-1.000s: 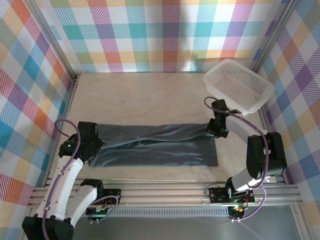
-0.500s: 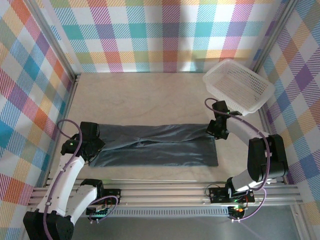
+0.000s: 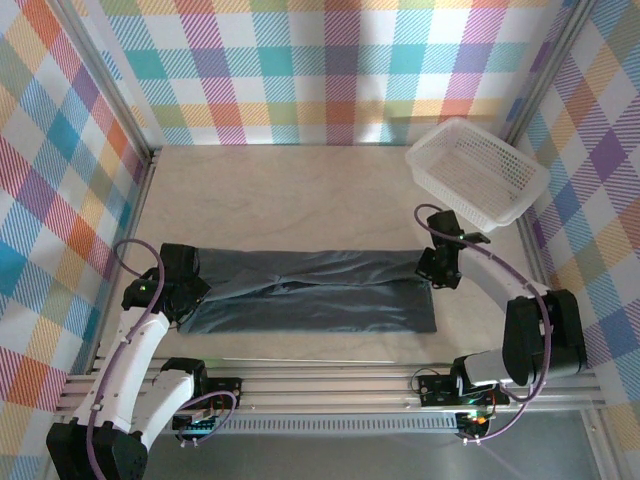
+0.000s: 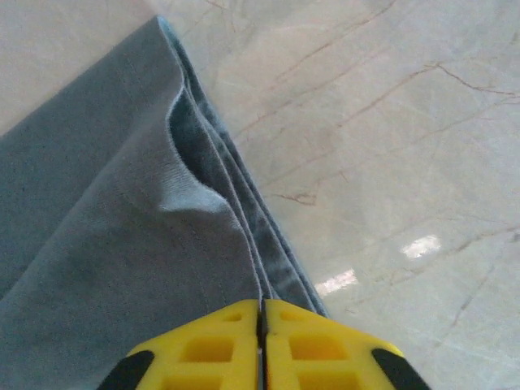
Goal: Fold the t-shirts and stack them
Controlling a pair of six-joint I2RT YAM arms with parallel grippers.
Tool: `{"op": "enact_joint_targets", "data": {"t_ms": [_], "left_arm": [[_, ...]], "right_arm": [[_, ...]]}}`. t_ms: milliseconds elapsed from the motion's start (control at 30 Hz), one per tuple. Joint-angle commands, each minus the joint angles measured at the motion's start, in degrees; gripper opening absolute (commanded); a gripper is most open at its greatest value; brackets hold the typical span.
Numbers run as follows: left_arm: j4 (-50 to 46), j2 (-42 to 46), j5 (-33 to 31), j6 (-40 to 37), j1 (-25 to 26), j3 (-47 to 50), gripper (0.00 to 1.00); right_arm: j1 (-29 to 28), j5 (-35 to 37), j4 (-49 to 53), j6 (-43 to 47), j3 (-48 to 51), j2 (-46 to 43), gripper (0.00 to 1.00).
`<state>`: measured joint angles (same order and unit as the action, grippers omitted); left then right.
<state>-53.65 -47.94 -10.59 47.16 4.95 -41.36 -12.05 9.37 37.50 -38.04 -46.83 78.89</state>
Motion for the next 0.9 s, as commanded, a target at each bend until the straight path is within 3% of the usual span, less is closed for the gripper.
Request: {"op": "enact_joint_targets", "data": {"t_ms": [0,67,200,467,700,867], "left_arm": [[0.6,0.1,-0.1,0.7,-0.3,0.9,0.00],[0.7,0.0,-0.1,0.6,-0.3,0.9,0.00],[1.3,-0.5,0.1,0.4,-0.3,0.7,0.00],[1.4,-1.3,0.2,-0.4,-0.3,0.5,0.00],[-1.6,-0.9,3.9,-0.2,0.0,-0.5,0.00],[-5.3,-0.2,6.0,2.0,5.0,-0.6,0.00]], "right_arm": [[-0.3,4.3,3.1,-3.3,1.9,-3.0,0.22],[-0.3,5.7,2.7,-4.1,3.1,-5.9,0.30],[-0.5,4.4,0.7,-3.8,2.4,-7.5,0.34],[-7.6,0.0,-3.4,-5.6,-3.2,1.8,0.29],[-7.8,0.3,-1.7,-3.9,-8.4,13.5,0.28],[-7.8,2.1,1.8,-2.0,-11.6,18.2,0.26]]}}
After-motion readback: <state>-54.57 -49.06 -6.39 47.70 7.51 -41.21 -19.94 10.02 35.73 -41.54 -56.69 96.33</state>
